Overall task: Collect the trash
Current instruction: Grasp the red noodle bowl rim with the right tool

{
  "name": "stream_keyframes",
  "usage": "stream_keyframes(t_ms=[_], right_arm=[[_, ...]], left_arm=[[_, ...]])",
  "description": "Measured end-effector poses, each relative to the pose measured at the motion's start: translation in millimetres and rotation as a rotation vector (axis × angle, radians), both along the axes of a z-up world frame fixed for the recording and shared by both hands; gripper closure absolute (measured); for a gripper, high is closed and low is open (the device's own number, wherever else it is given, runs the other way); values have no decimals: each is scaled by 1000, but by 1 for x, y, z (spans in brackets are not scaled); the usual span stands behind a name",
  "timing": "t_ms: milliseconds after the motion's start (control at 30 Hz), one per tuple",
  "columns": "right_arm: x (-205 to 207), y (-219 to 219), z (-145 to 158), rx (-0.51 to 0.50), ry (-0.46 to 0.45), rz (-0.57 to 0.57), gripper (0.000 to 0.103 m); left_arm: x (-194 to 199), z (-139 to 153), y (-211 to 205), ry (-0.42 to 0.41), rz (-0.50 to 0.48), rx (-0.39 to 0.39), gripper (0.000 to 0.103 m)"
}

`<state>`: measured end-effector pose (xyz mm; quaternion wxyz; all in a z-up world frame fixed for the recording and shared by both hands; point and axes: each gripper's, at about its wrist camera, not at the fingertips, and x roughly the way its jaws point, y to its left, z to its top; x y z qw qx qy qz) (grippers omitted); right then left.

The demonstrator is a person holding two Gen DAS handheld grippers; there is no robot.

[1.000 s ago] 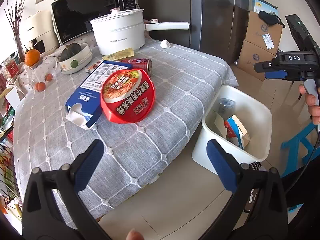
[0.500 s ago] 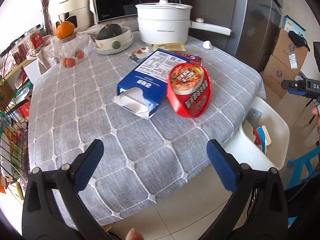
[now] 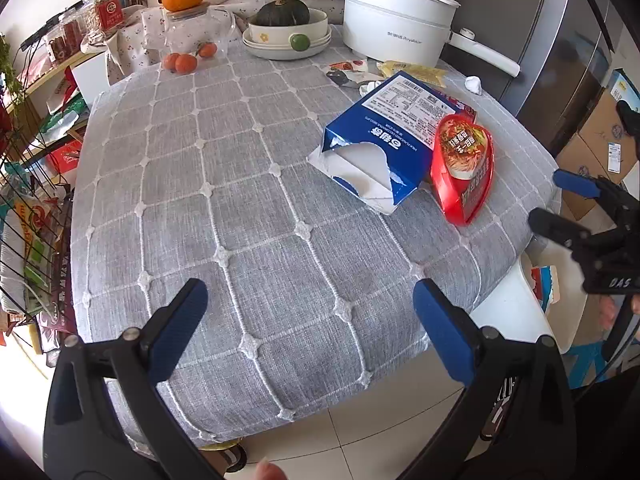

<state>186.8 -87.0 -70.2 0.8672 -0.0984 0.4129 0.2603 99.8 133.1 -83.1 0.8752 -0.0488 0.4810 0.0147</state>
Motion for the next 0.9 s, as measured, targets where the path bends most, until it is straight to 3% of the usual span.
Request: stream_keyframes(t_ms=[133, 267, 533, 733, 900], right_arm=[[7, 31, -25, -51, 15, 59, 0], [14, 48, -45, -97, 29, 42, 0], [-1, 93, -63, -252, -125, -16, 0], [-3, 112, -64, -271, -207, -74, 1], [0, 111, -55, -278, -244, -89, 26]], left_arm=[[1, 2, 1, 3, -22, -4, 1], [4, 2, 4, 5, -32, 0, 1], [7, 0, 21, 15, 14, -17, 1], [5, -2, 30, 27, 44, -38, 1], [5, -1, 29, 23, 44, -35, 1]])
